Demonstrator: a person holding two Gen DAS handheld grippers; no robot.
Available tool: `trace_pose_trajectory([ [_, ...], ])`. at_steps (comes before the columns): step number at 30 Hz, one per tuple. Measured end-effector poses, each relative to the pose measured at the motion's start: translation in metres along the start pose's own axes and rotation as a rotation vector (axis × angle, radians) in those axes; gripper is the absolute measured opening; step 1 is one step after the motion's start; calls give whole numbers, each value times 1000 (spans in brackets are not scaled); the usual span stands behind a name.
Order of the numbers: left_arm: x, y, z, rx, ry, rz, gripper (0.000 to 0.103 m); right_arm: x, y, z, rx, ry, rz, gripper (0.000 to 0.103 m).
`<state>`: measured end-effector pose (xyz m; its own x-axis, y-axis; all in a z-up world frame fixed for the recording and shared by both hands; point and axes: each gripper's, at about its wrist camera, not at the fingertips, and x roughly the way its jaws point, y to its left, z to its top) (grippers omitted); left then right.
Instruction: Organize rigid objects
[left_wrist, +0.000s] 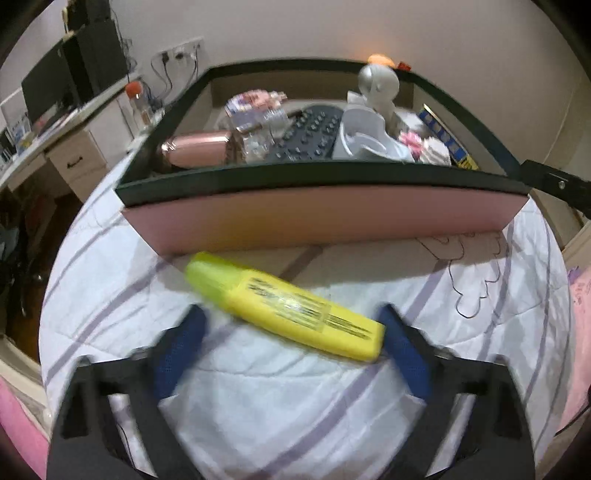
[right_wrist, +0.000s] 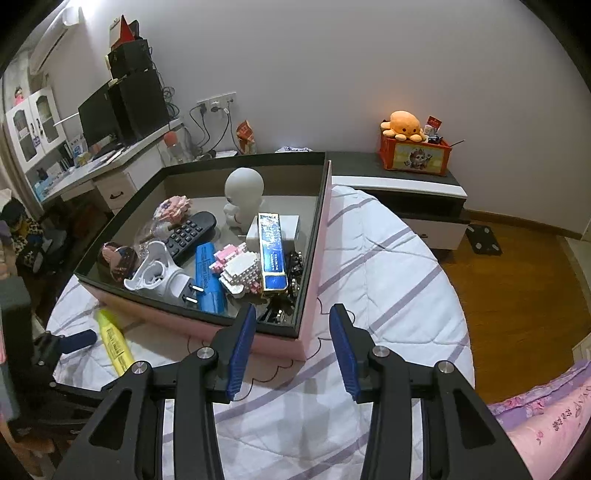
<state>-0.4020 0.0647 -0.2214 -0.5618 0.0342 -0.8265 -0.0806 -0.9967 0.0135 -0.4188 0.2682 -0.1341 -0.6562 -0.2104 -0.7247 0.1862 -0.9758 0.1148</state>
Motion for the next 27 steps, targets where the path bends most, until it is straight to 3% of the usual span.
trace_pose_trajectory([
  [6,-10,21,-6,-4,-8,-72,69,6,2,5,-8,7,5,43],
  [8,-14,31,-10,-17,-11,-93,51,8,2,6,-8,10,6,43],
  [14,-20,56,-15,-33,-2,-117,32,13,4,8,-9,21,6,43],
  [24,-15,73,-9,-89,-20,-177,25,17,7,11,-21,43,-9,43],
  [27,-15,81,-8,-152,8,-217,35,18,7,13,-22,47,-10,43],
])
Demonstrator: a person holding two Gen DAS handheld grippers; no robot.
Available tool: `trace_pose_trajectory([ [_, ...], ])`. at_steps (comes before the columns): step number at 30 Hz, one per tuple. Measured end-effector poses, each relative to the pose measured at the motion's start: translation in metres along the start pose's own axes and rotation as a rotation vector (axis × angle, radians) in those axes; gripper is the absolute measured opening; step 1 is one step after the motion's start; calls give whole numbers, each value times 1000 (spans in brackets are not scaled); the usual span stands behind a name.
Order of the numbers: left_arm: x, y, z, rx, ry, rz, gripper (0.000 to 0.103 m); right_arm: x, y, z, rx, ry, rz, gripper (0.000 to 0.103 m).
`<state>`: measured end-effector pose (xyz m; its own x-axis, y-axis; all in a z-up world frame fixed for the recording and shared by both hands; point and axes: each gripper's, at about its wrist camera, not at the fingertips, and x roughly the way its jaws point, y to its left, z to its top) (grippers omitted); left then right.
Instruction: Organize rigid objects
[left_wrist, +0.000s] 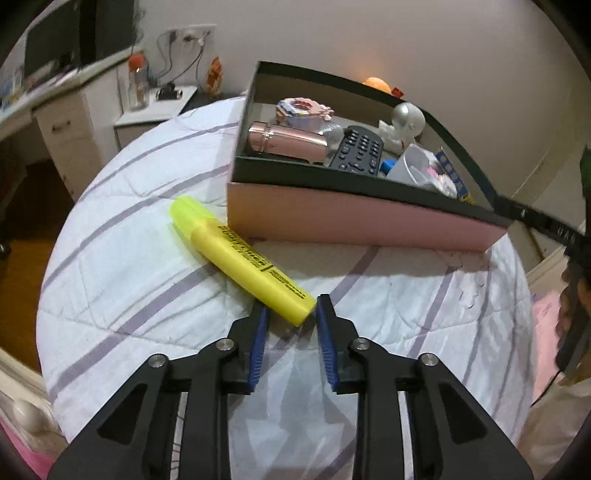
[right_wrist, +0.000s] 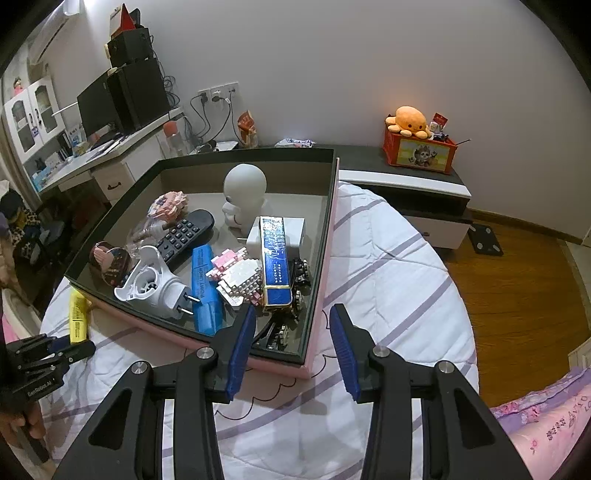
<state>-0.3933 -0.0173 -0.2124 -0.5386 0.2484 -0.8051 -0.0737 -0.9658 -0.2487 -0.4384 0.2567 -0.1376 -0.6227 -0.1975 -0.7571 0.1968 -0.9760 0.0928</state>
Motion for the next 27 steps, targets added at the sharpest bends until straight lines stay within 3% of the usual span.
trace_pose_trajectory([
  [2,-3,4,1,-41,9,-42,79,0,1,1,-3,3,5,43],
  [7,-8,10,8,-66,-6,10,83,0,2,1,-9,4,10,43],
  [13,9,19,23,-80,7,25,78,2,3,3,-22,9,8,43],
  [15,13,21,29,-79,5,55,65,3,2,4,-20,13,6,43],
  [17,16,22,31,-38,-3,141,40,4,1,5,-16,15,2,43],
  [19,12,27,29,-26,-12,160,31,5,0,6,-13,11,6,43],
  [27,-6,26,19,61,-17,156,27,16,-5,11,13,30,-11,43],
])
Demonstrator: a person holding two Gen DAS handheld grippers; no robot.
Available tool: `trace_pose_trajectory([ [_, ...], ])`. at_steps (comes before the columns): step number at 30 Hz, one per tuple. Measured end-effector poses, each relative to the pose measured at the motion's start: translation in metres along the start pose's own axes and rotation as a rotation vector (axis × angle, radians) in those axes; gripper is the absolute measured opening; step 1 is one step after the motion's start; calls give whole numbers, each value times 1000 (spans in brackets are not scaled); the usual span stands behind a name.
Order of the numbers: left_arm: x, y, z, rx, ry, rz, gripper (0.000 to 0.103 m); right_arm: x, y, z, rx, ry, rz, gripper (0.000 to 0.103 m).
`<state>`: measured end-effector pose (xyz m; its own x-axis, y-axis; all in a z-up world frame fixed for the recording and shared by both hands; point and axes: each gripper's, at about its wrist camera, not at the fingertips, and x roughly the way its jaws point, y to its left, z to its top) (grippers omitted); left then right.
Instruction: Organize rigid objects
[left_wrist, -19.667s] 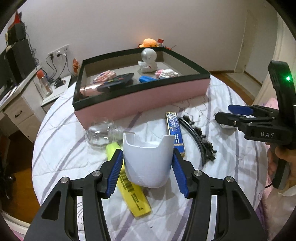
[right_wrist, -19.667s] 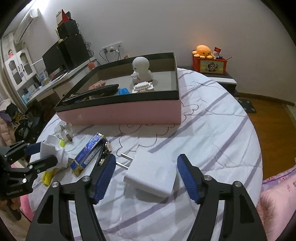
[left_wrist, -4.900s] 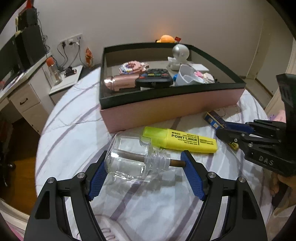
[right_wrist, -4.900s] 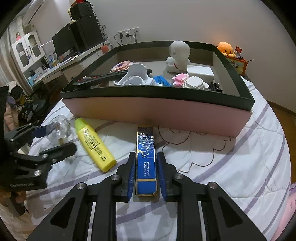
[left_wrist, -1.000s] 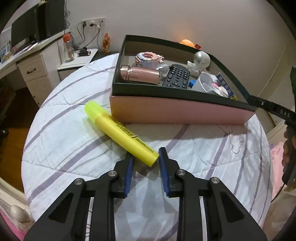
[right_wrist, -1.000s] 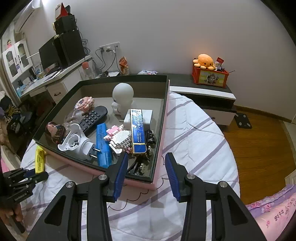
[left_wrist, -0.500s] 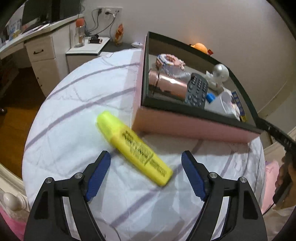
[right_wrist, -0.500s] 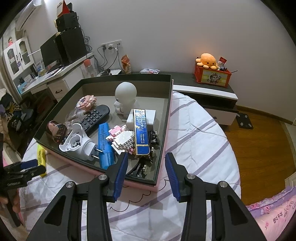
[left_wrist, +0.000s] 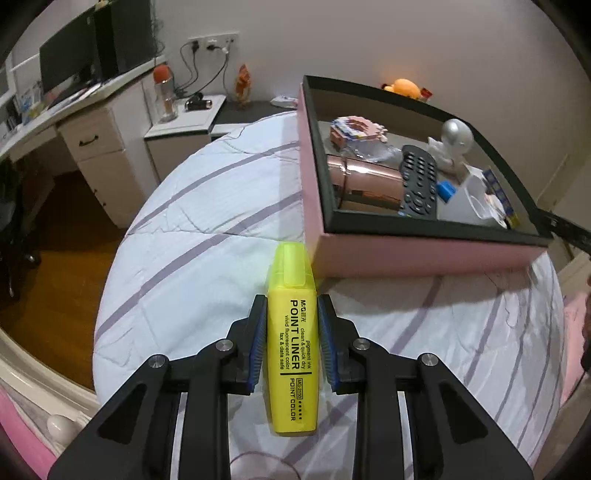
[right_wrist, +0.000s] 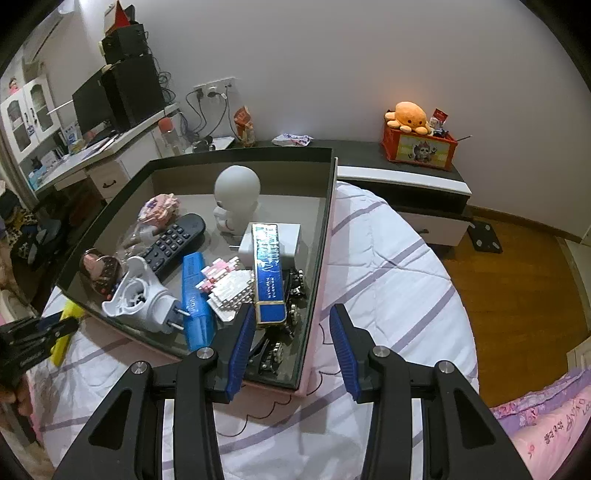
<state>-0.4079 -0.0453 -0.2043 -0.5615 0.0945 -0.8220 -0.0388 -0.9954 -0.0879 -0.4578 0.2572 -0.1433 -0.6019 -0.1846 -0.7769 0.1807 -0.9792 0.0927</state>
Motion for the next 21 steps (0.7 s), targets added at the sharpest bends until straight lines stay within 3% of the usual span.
trace_pose_trajectory([
  [5,-16,-1,-4,23,-21,-29,27,7,-2,1,9,22,4,43],
  [6,-21,-2,-5,31,-27,-50,27,7,-1,1,3,23,1,38],
  [7,-26,-4,-7,42,-37,-49,27,8,0,1,-2,27,-2,26],
  [10,-35,-7,-6,62,-57,-51,27,7,0,0,-7,33,-27,18],
  [21,-58,-29,7,122,-116,-52,27,1,-2,-3,-10,39,-11,17],
])
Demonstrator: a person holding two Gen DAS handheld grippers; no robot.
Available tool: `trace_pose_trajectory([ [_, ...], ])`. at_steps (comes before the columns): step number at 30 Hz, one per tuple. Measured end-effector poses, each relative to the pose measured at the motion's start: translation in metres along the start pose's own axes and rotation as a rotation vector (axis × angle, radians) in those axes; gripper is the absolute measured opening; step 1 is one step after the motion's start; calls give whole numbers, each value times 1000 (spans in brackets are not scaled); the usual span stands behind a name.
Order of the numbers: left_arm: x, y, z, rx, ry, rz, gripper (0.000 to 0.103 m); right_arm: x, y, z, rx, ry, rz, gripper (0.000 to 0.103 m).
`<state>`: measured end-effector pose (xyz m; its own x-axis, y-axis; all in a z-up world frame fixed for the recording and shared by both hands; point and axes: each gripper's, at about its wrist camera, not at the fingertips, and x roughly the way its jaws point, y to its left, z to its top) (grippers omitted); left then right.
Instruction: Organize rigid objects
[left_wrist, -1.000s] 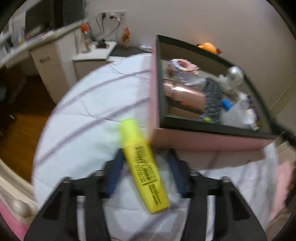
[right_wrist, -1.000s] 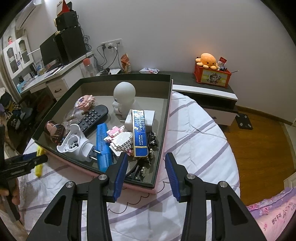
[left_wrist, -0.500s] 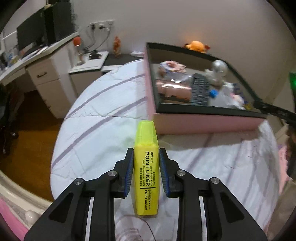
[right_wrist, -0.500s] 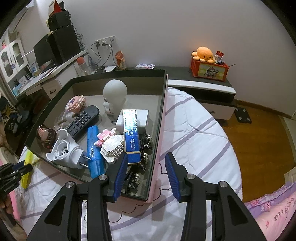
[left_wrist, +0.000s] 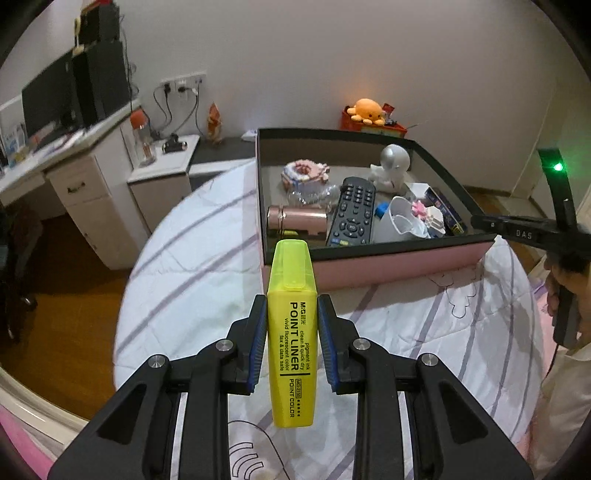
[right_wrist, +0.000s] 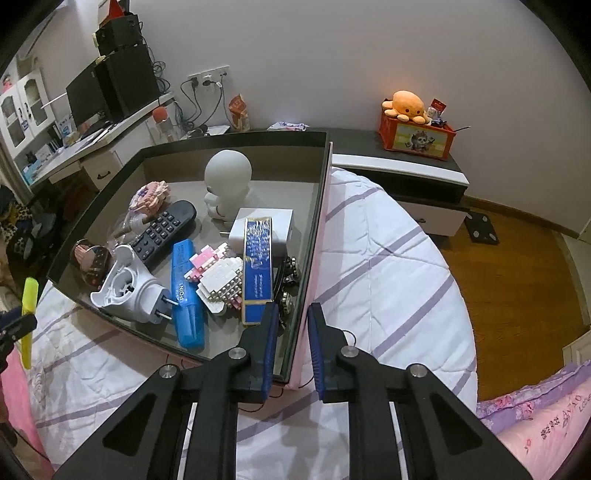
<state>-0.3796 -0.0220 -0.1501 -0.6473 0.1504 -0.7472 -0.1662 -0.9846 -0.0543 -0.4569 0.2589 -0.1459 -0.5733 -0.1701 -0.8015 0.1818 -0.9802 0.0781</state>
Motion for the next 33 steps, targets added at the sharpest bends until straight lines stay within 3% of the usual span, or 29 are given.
trace_pose_trajectory([
  [8,-3,-27,32,72,-29,-42,27,0,-1,-1,5,-2,8,17],
  [16,46,-52,90,136,30,-109,27,-1,-1,-1,9,-4,13,17],
  [23,82,-61,110,150,78,-128,27,-1,0,-2,6,-8,9,17],
  [29,102,-62,105,143,109,-93,28,-2,1,-3,7,-13,3,17],
  [30,100,-62,103,143,104,-90,30,-3,1,-3,7,-16,3,17],
  [32,94,-61,102,138,96,-88,60,-9,2,-3,9,-28,2,17],
  [33,89,-60,101,137,80,-76,68,-12,3,-3,10,-35,2,17],
])
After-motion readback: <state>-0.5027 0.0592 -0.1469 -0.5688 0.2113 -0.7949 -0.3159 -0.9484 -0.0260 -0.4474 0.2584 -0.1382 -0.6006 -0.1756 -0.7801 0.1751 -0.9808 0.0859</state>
